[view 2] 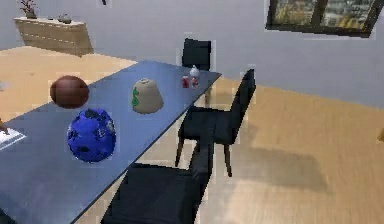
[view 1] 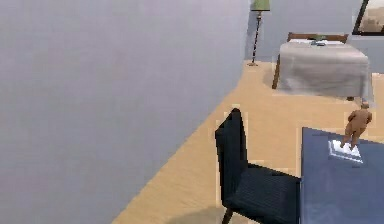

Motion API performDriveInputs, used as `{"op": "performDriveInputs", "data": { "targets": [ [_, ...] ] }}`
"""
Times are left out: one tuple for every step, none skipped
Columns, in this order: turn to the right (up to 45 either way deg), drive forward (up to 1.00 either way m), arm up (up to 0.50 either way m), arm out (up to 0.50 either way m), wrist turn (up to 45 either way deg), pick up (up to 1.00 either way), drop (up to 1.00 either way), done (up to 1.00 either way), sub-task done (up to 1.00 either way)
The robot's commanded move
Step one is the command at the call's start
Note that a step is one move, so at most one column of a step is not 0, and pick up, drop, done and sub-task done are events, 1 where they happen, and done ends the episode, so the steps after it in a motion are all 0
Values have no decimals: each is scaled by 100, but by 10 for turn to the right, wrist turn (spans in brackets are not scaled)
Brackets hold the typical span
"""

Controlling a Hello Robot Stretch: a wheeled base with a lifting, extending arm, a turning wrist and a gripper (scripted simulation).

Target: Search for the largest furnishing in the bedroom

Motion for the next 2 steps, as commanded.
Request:
{"op": "performDriveInputs", "data": {
  "targets": [
    [-150,0,0,0,0,0,0,0,0],
    [0,100,0,0,0,0,0,0,0]
  ]
}}
